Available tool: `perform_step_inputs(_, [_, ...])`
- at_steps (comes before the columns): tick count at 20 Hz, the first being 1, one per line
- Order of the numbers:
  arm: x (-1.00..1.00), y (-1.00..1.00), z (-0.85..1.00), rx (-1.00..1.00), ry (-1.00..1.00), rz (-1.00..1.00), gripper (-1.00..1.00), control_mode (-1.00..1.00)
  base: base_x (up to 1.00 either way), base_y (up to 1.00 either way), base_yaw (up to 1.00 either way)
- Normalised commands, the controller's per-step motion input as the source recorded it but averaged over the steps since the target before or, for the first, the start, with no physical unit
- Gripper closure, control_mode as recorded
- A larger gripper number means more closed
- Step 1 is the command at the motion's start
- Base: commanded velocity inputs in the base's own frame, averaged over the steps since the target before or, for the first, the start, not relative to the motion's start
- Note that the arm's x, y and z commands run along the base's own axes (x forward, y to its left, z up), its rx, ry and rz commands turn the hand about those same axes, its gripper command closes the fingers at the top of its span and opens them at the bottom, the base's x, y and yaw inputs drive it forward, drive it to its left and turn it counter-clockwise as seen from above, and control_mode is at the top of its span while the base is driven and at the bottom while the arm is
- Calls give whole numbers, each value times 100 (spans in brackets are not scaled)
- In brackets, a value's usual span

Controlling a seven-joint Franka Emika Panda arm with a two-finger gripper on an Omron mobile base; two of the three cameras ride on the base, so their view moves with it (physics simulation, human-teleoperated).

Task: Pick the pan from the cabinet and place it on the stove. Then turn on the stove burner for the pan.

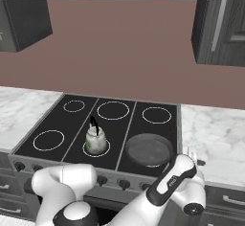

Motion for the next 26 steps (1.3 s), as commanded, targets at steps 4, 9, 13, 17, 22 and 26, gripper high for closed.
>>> perform_step_inputs(4, [2, -5, -3, 0, 0, 0, -100, -100, 0, 0, 0])
perform_step_inputs(9, [1, 0, 2, 0, 1, 0, -100, -100, 0, 0, 0])
perform_step_inputs(13, [0, 0, 17, 0, 9, 0, -100, -100, 0, 0, 0])
perform_step_inputs(17, [0, 0, 23, 0, 19, -3, -100, -100, 0, 0, 0])
perform_step_inputs(22, [0, 0, 20, 0, 25, -6, -100, -100, 0, 0, 0])
perform_step_inputs(26, [0, 0, 2, 0, 25, -7, -100, -100, 0, 0, 0])
